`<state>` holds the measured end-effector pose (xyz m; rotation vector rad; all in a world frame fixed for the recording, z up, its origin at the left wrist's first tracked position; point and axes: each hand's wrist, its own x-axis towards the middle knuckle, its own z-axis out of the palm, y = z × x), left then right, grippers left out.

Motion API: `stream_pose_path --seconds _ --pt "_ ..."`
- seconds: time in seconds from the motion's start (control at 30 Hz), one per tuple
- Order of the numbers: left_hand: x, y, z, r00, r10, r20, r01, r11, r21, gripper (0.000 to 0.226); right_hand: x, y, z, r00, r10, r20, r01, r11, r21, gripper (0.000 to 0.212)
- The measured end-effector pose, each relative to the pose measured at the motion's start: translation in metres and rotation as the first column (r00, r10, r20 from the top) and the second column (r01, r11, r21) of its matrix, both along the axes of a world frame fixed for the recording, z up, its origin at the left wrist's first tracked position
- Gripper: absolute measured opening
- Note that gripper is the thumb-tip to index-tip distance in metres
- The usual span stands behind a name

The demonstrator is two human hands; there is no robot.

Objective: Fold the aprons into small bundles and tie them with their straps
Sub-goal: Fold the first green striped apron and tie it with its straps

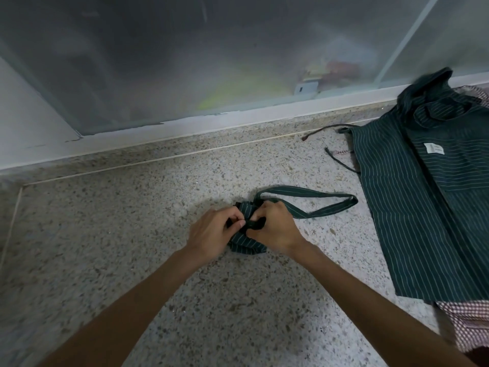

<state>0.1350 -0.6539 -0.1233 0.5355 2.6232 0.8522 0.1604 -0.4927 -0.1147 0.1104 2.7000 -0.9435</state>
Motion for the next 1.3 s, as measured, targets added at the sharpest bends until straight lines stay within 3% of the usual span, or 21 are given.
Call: stream_pose_path --seconds 0.07,0.17,0.3,0.4,0.5,0.53,0.6,0.63,0.7,0.8,0.9,0.97,1.03,1.1,1.13,1.2,1.3 --pt "-0.001 -0.002 0.000 0.999 0.011 0.043 -0.010 1.000 -0.027 0.013 0.009 0.000 0.003 0.982 -0.036 -0.185 0.050 0.996 0.073 0.014" --pt "-0.009 -0.002 0.000 0.989 0.027 0.148 -0.027 1.000 -0.008 0.015 0.021 -0.003 0.002 0.908 0.131 -0.398 -0.005 0.953 0.302 0.018" --pt "-0.010 0.005 0.002 0.991 0.083 0.109 -0.076 0.995 -0.069 0.013 0.022 -0.004 -0.003 0.913 0.295 -0.281 -0.148 0.883 0.446 0.006" --pt "-0.003 0.007 0.006 0.988 0.149 0.026 -0.148 0.988 -0.042 0.010 0.029 0.000 -0.003 0.847 0.356 -0.394 -0.107 0.842 0.529 0.015" --pt "0.001 0.006 0.008 0.993 0.071 -0.091 -0.081 0.990 -0.114 0.012 0.029 -0.003 0.003 0.829 0.360 -0.428 -0.083 0.836 0.542 0.007" --pt "0.002 0.005 0.009 0.993 0.027 -0.111 -0.042 0.991 -0.129 0.014 0.025 -0.003 0.008 0.882 0.303 -0.360 -0.104 0.872 0.479 0.005" --pt "0.004 0.002 0.010 0.994 -0.045 -0.102 0.030 0.989 -0.144 0.018 0.009 0.002 0.020 0.984 0.178 -0.025 -0.169 0.963 0.210 0.010" --pt "0.004 0.001 0.010 0.994 -0.069 -0.088 0.056 0.988 -0.141 0.020 -0.001 0.005 0.024 0.970 0.162 0.182 -0.176 0.982 0.064 0.013" --pt "0.004 -0.002 0.009 0.994 -0.092 -0.053 0.085 0.989 -0.120 0.021 -0.020 0.012 0.032 0.892 0.183 0.413 -0.168 0.983 -0.072 0.022" --pt "0.005 -0.005 0.009 0.994 -0.106 -0.002 0.105 0.988 -0.114 0.023 -0.034 0.017 0.038 0.774 0.230 0.589 -0.171 0.973 -0.155 0.035" --pt "0.009 -0.001 0.008 0.997 -0.076 -0.011 0.074 0.990 -0.120 0.025 -0.038 0.012 0.040 0.675 0.297 0.675 -0.221 0.955 -0.199 0.026" --pt "0.013 0.002 0.007 0.999 -0.045 -0.019 0.042 0.991 -0.131 0.022 -0.038 0.003 0.039 0.677 0.332 0.657 -0.374 0.924 -0.081 0.026" --pt "0.016 0.002 0.007 0.999 -0.044 -0.016 0.041 0.988 -0.147 0.018 -0.032 -0.006 0.043 0.728 0.394 0.561 -0.567 0.806 0.170 0.038" --pt "0.018 0.000 0.008 0.999 -0.037 0.004 0.037 0.990 -0.139 0.017 -0.019 -0.006 0.045 0.772 0.500 0.394 -0.623 0.717 0.312 0.039" --pt "0.018 -0.002 0.008 0.999 -0.026 0.020 0.028 0.992 -0.127 0.017 -0.011 -0.002 0.044 0.798 0.521 0.301 -0.601 0.722 0.343 0.036" --pt "0.018 -0.001 0.011 0.999 -0.004 0.035 0.008 0.994 -0.109 0.019 0.000 0.012 0.039 0.874 0.462 0.150 -0.486 0.821 0.300 0.027" --pt "0.019 0.002 0.012 1.000 0.005 0.019 -0.004 0.998 -0.066 0.015 0.011 0.020 0.030 0.938 0.325 0.120 -0.333 0.941 0.056 0.027"
